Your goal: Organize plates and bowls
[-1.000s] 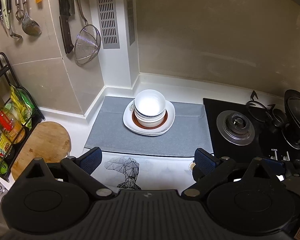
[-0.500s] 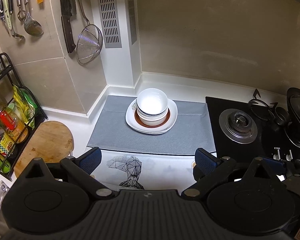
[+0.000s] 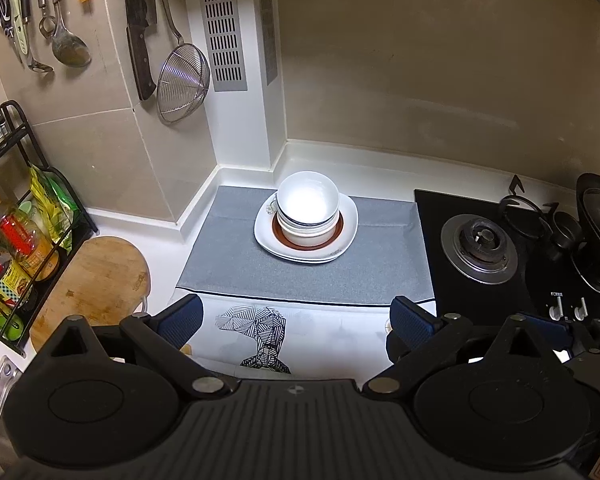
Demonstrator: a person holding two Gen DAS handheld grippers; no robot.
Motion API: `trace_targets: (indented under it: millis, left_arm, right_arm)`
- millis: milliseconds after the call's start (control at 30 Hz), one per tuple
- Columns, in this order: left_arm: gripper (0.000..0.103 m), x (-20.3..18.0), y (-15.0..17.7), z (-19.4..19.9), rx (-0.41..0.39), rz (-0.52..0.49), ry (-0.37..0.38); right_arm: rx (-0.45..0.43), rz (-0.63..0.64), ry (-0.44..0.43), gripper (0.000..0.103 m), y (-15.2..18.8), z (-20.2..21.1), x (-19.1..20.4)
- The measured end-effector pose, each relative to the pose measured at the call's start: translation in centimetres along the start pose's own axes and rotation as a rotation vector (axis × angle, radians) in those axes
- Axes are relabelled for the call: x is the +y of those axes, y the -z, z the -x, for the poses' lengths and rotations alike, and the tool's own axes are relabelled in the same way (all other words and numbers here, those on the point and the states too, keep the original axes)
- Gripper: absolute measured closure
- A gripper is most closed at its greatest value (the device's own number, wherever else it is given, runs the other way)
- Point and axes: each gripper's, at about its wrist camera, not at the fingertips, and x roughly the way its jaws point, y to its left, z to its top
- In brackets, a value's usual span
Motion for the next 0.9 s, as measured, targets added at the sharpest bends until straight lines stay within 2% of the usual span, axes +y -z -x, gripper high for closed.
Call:
trace_targets:
  millis: [900]
  left_arm:
    - [0.003,0.53,0.05,-0.47,0.006,0.005,-0.017]
  right_arm:
    - [0.009,0.0,-0.028,0.0,-0.04,-0.99,0.54]
